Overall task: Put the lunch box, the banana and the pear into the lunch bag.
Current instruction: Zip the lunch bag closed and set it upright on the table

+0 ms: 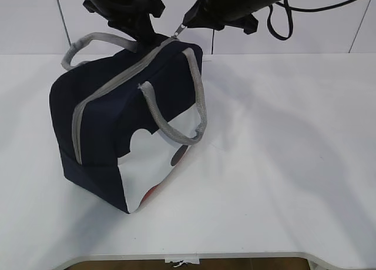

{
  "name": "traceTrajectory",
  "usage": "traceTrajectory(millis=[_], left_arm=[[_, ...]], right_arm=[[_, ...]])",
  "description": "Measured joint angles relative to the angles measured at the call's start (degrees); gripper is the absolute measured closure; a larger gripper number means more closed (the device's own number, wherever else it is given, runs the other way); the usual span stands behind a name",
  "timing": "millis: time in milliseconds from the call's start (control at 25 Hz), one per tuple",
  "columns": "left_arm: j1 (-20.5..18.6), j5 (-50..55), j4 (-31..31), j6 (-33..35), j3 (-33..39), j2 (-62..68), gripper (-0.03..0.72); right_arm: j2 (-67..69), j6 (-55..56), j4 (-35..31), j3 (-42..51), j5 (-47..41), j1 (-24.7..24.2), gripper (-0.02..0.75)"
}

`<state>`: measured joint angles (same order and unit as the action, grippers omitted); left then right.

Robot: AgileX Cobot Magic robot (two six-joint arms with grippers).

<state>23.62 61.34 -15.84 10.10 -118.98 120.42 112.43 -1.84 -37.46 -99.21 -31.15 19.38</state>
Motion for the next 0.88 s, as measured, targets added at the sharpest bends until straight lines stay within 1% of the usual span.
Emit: traceTrajectory(millis=[160, 360, 640, 880], left_arm=[[0.0, 0.5, 0.1, 0.7, 0.0, 0.0, 0.676], [0.0, 3.3, -0.1, 4.1, -0.5, -0.2, 0.676], [0.1, 5.4, -0.3, 5.6, -0.7, -2.3, 0.677], [0.1, 6.0, -0.7, 6.3, -0.7, -3.5, 0.677]], right_arm=[[0.0, -0.4, 0.0, 0.0, 0.4, 0.0, 0.737], [1.1, -1.1, -0.1, 0.0, 1.6, -0.4, 0.737], [3.4, -1.2, -3.5, 0.0, 1.3, -2.8, 0.737], [5.6, -1.2, -5.3, -0.2, 0.0, -3.5, 0.737]])
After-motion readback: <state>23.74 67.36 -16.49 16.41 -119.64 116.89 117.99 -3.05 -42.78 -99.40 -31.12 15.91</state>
